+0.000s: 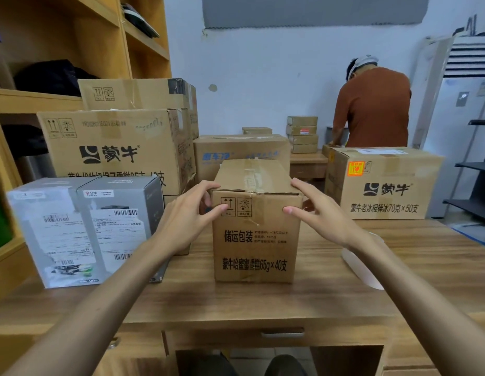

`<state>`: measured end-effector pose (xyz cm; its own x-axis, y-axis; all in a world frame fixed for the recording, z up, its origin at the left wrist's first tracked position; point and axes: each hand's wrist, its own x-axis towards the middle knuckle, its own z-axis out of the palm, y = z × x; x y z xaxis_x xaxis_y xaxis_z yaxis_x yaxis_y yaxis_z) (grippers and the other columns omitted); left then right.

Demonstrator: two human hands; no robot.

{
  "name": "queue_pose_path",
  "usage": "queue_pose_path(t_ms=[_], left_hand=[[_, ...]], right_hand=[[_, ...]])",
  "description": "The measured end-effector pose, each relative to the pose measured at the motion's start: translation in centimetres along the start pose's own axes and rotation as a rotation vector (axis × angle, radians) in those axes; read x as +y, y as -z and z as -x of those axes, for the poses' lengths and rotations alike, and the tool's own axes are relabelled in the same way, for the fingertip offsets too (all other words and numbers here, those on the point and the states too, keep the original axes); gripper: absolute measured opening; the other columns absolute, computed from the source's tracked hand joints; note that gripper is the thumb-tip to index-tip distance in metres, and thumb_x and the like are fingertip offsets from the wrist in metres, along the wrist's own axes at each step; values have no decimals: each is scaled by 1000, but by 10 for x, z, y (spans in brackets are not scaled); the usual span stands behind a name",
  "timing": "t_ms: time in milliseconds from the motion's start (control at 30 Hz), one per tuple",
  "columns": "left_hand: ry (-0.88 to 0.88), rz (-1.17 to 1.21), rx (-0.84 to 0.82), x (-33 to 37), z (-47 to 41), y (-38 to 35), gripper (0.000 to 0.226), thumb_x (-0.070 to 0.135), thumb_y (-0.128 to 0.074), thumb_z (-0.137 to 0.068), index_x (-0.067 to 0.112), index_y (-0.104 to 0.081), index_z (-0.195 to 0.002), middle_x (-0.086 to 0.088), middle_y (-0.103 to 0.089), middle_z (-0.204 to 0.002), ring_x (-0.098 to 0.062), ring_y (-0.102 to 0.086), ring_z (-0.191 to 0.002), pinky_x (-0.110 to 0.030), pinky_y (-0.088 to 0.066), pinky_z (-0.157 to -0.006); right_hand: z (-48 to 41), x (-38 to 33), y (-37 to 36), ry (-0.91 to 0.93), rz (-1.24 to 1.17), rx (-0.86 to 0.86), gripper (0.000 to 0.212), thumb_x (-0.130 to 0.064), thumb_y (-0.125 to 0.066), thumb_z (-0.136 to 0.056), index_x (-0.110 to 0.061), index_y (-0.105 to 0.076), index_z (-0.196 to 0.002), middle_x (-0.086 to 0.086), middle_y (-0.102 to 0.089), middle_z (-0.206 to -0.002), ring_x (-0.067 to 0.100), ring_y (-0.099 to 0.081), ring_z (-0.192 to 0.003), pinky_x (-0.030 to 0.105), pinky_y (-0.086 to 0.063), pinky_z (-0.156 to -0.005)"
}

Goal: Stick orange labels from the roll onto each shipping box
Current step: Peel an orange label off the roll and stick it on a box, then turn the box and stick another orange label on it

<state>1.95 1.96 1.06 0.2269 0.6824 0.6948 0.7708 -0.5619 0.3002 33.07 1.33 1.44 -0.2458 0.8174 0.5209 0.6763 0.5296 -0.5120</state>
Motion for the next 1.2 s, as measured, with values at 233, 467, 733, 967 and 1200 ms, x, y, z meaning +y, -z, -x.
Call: queue_pose_path(t_ms=[233,467,733,967,1200], left_hand=[[-28,-126,-10,15,-9,-3,42,54,-62,-94,34,-55,-130,12,-54,-91,-10,-59,-84,-38,-55,-73],[-147,-329,136,38,-9,-13,47,36,-74,-89,18,-60,-131,-1,-50,-105,-20,-54,-96,-34,-49,-61],[-410,-87,16,97,3,-87,18,27,-68,-92,14,-67,-105,2,-59,-106,-14,-63,-85,-30,-55,-52],[-273,118,-421,163,1,-181,36,39,-61,-98,26,-58,-131,10,-54,-133,-17,-58,-96,-36,-49,-86],[-259,406,-521,186,7,-238,33,21,-68,-93,21,-62,-125,6,-56,-127,-10,-51,-107,-27,-39,-92]], right_hand=[[2,13,0,-37,5,49,67,-39,-62,-95,-24,-34,-153,-7,-42,-153,9,-53,-122,14,-43,-86],[19,17,11,-32,48,103,58,-53,-60,-92,-30,-43,-143,-13,-52,-135,2,-60,-100,32,-53,-85],[73,75,59,-201,282,87,17,-41,-64,-91,-25,-64,-95,-2,-65,-88,11,-59,-77,42,-52,-73],[108,115,84,-358,369,-6,7,-30,-69,-89,-25,-70,-95,-7,-69,-92,8,-56,-72,34,-48,-68],[130,128,83,-366,300,-77,23,-9,-63,-86,-27,-70,-98,-22,-63,-76,-3,-54,-60,13,-35,-57]])
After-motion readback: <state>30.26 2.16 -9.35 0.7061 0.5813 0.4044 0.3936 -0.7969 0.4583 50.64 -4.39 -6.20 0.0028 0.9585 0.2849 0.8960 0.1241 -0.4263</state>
